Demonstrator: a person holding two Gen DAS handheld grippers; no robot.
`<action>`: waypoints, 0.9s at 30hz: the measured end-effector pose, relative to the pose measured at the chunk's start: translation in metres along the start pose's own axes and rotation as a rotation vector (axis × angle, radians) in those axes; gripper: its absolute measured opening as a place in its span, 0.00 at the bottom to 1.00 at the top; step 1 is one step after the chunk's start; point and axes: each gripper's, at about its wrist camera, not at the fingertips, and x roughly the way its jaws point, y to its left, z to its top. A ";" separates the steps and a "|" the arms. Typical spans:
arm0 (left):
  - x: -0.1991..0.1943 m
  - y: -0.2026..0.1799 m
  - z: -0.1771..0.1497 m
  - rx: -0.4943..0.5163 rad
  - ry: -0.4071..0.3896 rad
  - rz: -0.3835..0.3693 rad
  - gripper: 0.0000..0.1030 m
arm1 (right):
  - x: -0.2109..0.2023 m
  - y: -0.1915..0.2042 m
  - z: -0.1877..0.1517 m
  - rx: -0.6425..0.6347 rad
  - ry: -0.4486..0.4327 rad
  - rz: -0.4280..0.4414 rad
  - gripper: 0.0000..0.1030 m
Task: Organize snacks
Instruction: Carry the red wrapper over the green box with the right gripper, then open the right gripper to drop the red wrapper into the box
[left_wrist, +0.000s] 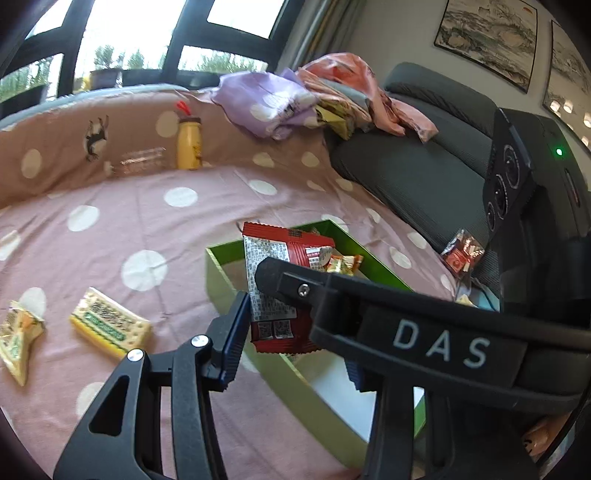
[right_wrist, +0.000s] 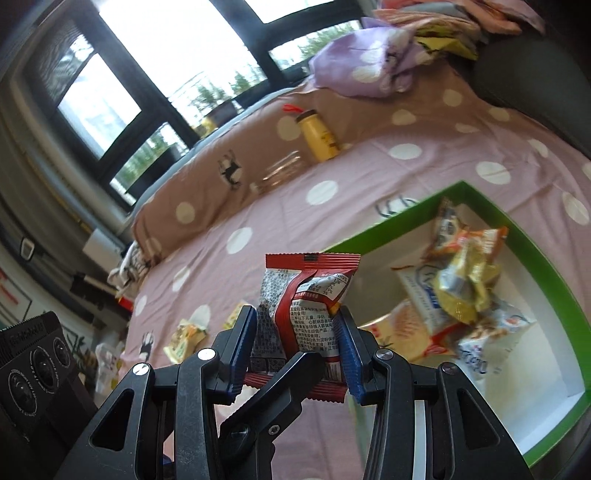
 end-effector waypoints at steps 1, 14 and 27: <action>0.006 -0.003 0.001 -0.004 0.016 -0.013 0.43 | 0.000 -0.007 0.001 0.018 0.002 -0.011 0.45; 0.052 -0.017 -0.002 -0.046 0.162 -0.070 0.43 | 0.016 -0.066 0.007 0.186 0.067 -0.070 0.45; 0.007 0.007 -0.008 -0.061 0.062 0.041 0.70 | 0.005 -0.067 0.009 0.211 0.003 -0.199 0.58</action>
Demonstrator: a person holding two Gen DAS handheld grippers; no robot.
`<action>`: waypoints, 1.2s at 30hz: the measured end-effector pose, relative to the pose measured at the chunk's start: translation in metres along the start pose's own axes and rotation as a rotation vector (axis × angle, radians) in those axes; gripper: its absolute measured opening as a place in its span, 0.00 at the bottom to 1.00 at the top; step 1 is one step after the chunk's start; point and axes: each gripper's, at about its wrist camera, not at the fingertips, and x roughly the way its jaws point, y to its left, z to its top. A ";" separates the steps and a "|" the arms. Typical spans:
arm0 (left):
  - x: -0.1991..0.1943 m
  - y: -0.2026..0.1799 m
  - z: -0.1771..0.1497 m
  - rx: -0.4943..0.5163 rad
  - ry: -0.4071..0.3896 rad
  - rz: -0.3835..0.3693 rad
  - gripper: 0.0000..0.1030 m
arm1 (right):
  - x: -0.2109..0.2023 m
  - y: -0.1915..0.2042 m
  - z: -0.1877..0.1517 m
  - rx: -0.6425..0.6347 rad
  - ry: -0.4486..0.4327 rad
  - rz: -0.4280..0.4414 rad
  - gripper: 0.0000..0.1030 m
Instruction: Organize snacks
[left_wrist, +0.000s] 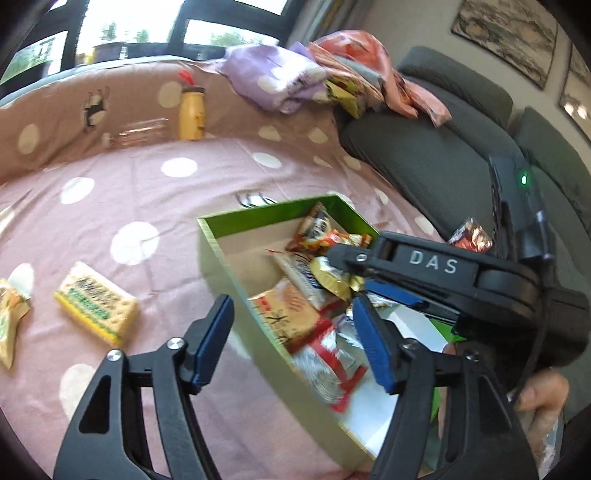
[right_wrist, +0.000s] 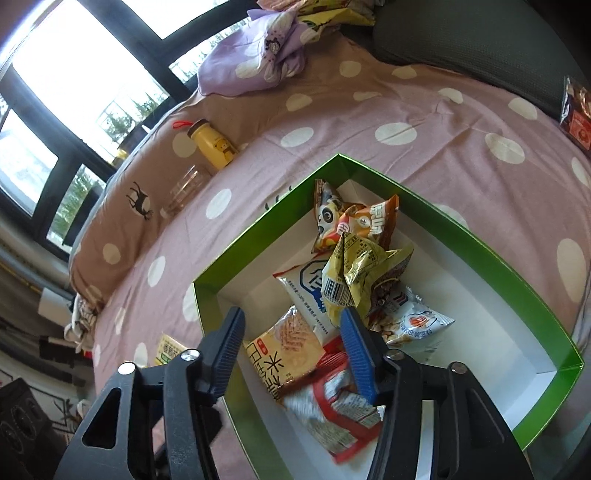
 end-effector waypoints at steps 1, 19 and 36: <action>-0.006 0.006 0.000 -0.012 -0.015 0.014 0.74 | -0.001 0.003 0.000 -0.007 -0.005 -0.002 0.59; -0.142 0.181 -0.067 -0.413 -0.183 0.454 0.88 | 0.003 0.085 -0.029 -0.214 -0.044 -0.033 0.88; -0.189 0.270 -0.098 -0.735 -0.229 0.563 0.89 | 0.040 0.160 -0.086 -0.356 0.107 0.166 0.88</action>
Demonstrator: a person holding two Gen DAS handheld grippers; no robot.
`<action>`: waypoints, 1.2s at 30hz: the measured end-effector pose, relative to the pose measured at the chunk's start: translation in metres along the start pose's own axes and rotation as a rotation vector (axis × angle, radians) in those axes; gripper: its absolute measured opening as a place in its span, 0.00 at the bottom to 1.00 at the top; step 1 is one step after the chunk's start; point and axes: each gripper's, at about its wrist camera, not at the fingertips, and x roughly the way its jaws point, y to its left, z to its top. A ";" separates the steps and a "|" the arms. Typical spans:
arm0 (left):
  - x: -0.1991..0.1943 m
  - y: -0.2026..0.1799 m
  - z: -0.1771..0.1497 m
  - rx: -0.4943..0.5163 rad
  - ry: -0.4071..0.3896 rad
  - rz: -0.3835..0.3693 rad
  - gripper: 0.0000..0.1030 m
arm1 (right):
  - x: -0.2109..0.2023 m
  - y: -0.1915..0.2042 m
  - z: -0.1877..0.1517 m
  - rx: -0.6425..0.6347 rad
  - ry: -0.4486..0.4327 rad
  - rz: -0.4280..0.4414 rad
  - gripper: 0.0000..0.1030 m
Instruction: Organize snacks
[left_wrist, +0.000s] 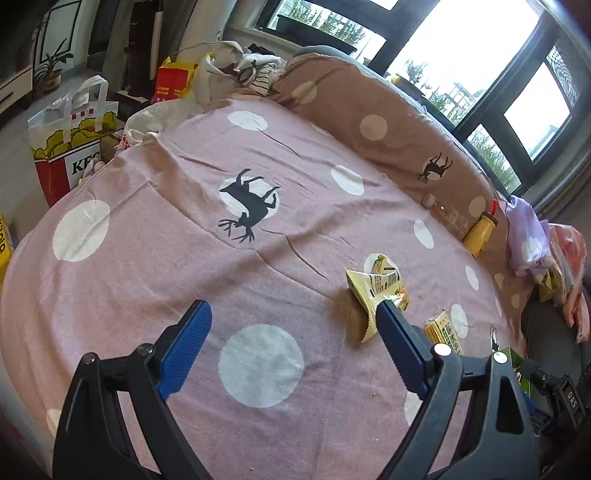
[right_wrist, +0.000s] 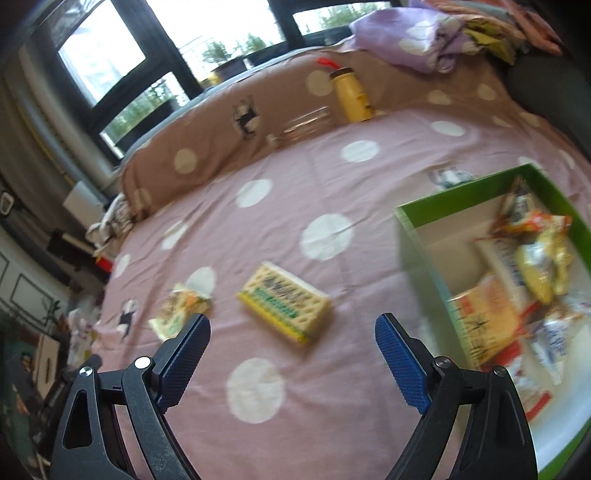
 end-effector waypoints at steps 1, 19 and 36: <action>0.001 0.002 0.001 -0.009 0.006 0.002 0.89 | 0.006 0.007 -0.002 0.003 0.015 0.026 0.88; 0.002 0.019 0.011 -0.073 0.025 -0.039 0.89 | 0.179 0.137 -0.008 -0.121 0.236 -0.010 0.78; 0.020 -0.011 -0.003 -0.026 0.181 -0.163 0.89 | 0.079 0.084 -0.034 -0.338 0.261 -0.024 0.32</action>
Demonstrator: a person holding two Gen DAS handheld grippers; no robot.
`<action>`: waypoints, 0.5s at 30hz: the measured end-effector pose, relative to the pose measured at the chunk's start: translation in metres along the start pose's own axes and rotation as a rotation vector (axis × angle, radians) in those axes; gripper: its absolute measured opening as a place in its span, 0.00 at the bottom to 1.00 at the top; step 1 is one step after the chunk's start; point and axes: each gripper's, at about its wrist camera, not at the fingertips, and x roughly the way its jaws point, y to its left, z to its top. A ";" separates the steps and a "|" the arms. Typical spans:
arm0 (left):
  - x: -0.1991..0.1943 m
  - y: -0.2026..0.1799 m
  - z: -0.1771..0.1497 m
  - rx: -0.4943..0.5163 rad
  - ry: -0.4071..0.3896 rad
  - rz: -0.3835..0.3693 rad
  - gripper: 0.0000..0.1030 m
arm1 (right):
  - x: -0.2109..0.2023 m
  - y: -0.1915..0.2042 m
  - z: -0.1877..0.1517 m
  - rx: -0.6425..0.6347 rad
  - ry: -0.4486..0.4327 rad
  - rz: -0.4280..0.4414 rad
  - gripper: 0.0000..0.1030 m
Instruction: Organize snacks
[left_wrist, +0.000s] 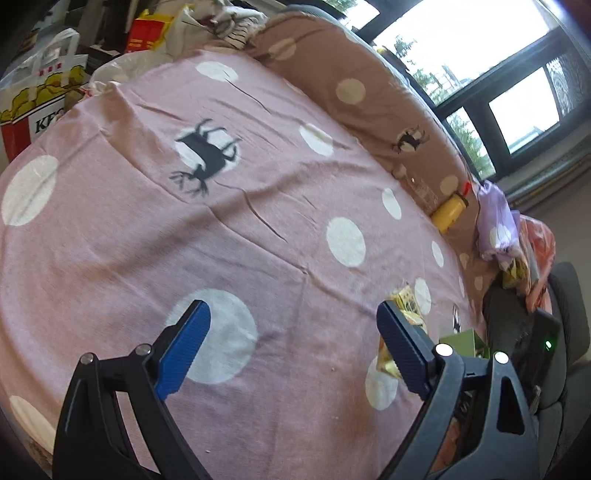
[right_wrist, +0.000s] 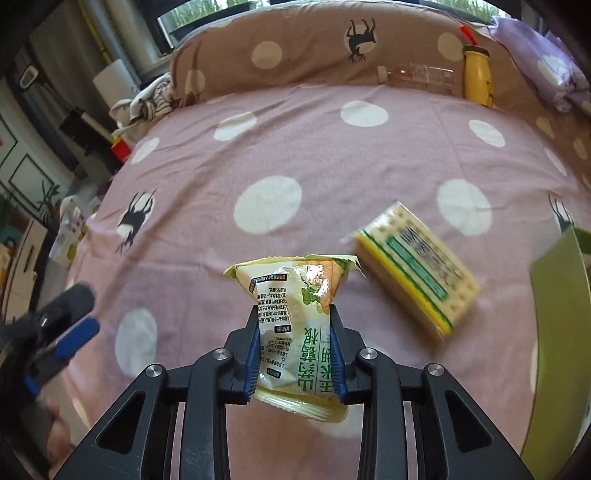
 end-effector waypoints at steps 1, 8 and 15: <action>0.002 -0.005 -0.003 0.019 0.007 0.007 0.89 | -0.001 -0.003 -0.007 0.003 0.017 0.014 0.32; 0.024 -0.034 -0.025 0.144 0.087 0.027 0.78 | -0.017 -0.041 -0.027 0.108 0.002 0.013 0.53; 0.040 -0.062 -0.050 0.231 0.193 -0.084 0.60 | -0.036 -0.077 -0.024 0.254 -0.074 0.148 0.60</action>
